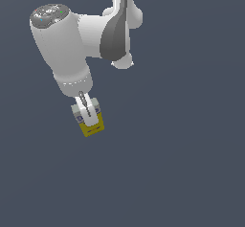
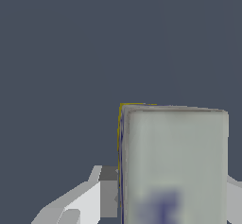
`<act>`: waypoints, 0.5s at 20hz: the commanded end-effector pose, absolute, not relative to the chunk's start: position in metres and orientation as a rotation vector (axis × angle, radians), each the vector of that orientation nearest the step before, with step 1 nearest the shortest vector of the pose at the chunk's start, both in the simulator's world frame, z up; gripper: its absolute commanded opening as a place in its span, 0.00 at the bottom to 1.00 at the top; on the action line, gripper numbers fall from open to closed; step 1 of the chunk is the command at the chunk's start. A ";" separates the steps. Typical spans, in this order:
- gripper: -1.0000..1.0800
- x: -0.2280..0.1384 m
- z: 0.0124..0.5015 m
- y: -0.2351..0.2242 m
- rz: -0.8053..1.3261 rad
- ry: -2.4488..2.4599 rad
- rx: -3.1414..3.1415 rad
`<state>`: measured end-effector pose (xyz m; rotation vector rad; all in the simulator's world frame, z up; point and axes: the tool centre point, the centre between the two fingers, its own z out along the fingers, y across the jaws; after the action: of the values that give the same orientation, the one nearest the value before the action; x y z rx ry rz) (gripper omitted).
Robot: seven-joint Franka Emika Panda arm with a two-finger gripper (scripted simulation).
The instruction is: Pick up the object and move it to a goal position.
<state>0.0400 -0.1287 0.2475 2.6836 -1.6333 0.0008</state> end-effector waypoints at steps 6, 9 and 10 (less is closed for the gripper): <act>0.00 0.065 0.267 -0.166 0.001 -1.632 2.684; 0.00 0.074 0.274 -0.179 0.001 -1.632 2.684; 0.00 0.077 0.276 -0.183 0.001 -1.632 2.684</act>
<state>0.0725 -0.1770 0.2724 2.6838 -1.6329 0.0006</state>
